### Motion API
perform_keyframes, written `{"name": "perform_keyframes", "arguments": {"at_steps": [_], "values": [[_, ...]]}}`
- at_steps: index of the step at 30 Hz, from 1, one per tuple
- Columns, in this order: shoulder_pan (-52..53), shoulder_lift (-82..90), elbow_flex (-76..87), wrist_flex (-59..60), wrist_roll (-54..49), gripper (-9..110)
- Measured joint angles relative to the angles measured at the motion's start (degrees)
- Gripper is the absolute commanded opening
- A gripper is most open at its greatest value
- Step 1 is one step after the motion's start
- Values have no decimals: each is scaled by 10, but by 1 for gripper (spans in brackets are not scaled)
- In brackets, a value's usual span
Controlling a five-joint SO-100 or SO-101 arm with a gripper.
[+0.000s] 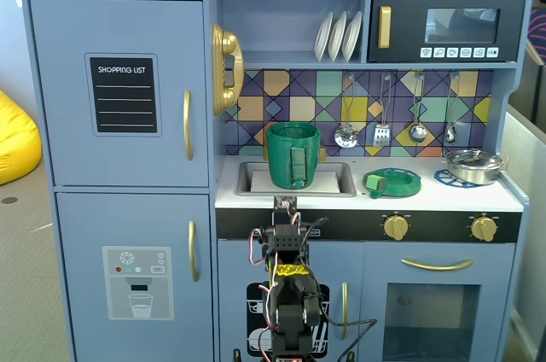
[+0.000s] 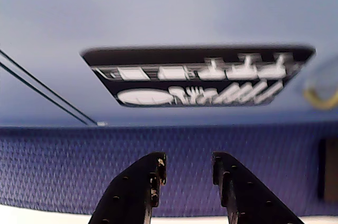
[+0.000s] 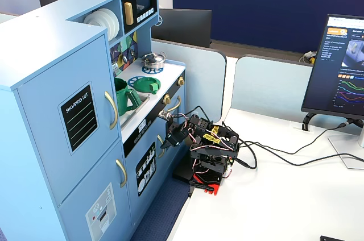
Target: Close the left cabinet door
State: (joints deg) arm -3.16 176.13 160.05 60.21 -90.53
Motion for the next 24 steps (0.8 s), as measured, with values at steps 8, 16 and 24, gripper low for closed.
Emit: {"name": "perform_keyframes", "arguments": {"at_steps": [8, 16, 24], "values": [[25, 56, 68, 68, 36, 0], [28, 57, 115, 154, 11, 1], [28, 59, 114, 173, 19, 1]]}}
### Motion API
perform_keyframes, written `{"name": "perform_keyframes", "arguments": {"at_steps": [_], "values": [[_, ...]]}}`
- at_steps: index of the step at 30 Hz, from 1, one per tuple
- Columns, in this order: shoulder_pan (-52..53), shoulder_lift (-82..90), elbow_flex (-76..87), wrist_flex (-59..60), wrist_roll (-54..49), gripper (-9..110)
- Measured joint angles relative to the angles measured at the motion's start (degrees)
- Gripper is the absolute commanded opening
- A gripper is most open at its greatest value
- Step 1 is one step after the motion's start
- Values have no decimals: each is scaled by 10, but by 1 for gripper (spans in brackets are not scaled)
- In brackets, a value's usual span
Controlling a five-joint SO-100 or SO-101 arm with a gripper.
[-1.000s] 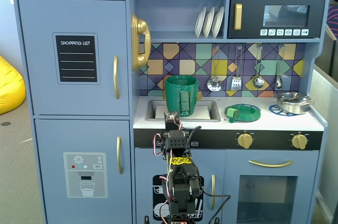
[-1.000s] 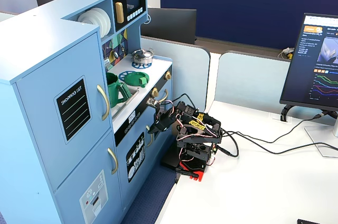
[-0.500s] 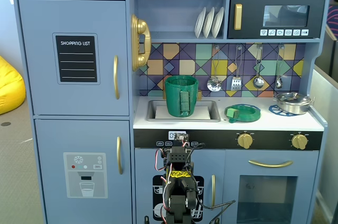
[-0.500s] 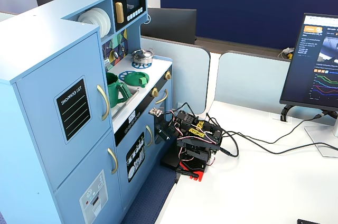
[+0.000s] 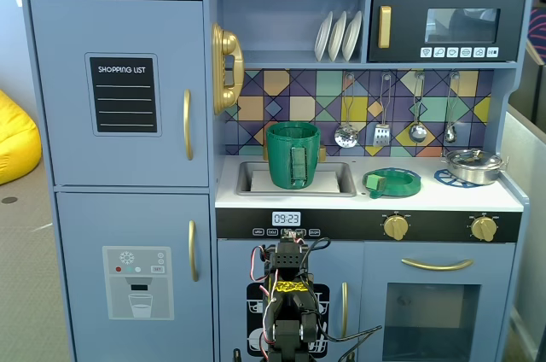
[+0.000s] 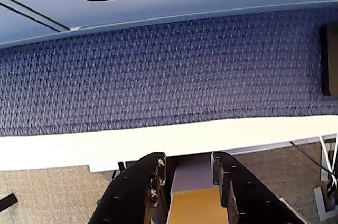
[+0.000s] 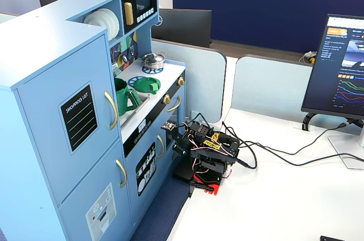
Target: Close the left cabinet door
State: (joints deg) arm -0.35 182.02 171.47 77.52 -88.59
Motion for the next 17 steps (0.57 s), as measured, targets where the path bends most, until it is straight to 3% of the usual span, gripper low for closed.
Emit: {"name": "perform_keyframes", "arguments": {"at_steps": [17], "values": [[0, 1, -3, 2, 7, 1]]}}
